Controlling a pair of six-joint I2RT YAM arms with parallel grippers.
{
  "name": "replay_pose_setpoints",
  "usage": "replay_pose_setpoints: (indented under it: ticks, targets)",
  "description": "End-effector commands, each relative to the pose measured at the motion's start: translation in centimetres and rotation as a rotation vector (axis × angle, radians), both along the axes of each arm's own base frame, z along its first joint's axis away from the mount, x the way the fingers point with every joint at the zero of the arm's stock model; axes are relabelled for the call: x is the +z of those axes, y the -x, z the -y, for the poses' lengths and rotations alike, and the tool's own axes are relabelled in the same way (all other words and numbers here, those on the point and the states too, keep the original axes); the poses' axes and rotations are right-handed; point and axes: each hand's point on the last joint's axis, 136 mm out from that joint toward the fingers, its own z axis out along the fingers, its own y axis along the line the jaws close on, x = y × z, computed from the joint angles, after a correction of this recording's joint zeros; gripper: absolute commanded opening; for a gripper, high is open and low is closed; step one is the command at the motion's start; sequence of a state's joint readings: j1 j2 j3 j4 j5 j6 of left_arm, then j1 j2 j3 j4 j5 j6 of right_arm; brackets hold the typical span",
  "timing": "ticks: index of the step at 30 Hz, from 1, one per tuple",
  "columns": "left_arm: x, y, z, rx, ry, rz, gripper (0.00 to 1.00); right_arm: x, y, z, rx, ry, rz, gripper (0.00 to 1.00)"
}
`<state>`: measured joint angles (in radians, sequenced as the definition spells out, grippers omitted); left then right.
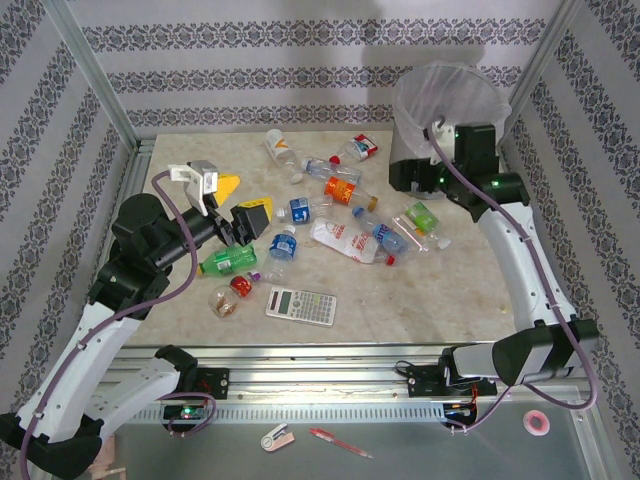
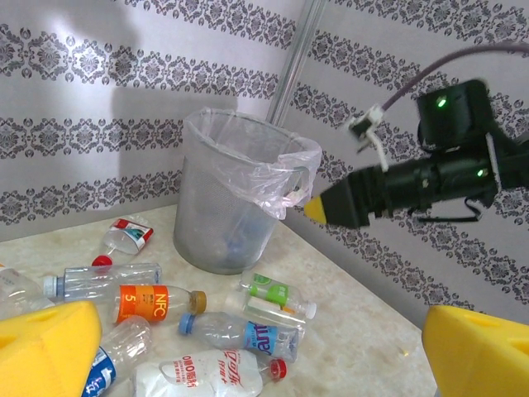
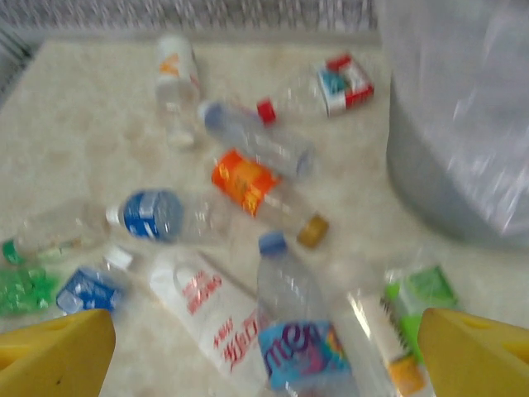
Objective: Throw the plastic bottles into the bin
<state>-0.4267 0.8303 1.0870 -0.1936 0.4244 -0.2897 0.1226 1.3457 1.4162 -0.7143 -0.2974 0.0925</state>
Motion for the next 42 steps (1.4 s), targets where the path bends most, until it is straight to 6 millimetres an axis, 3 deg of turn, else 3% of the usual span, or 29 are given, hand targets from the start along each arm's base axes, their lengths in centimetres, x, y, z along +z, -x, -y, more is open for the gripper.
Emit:
replay_pose_setpoints:
  ticks: [1, 7, 13, 28, 42]
  targets:
    - [1.2, 0.9, 0.1, -0.016, 0.02, 0.025, 1.0, -3.5, 2.1, -0.8, 0.014, -0.023, -0.133, 0.94]
    - [1.3, 0.9, 0.2, -0.018, 0.02, 0.029, 1.0, -9.1, 3.3, -1.5, 0.06, 0.044, -0.296, 0.93]
    - [1.4, 1.1, 0.0, -0.015, 0.021, 0.031, 1.0, -12.6, 3.1, -2.8, 0.135, 0.126, -0.394, 0.9]
    - [1.5, 1.7, -0.7, 0.008, 0.023, 0.034, 1.0, -18.5, 1.4, -3.6, 0.256, 0.386, -0.549, 0.83]
    - [1.2, 1.5, -0.9, 0.025, 0.004, 0.029, 1.0, -21.3, -0.1, -3.6, 0.298, 0.479, -0.603, 0.79]
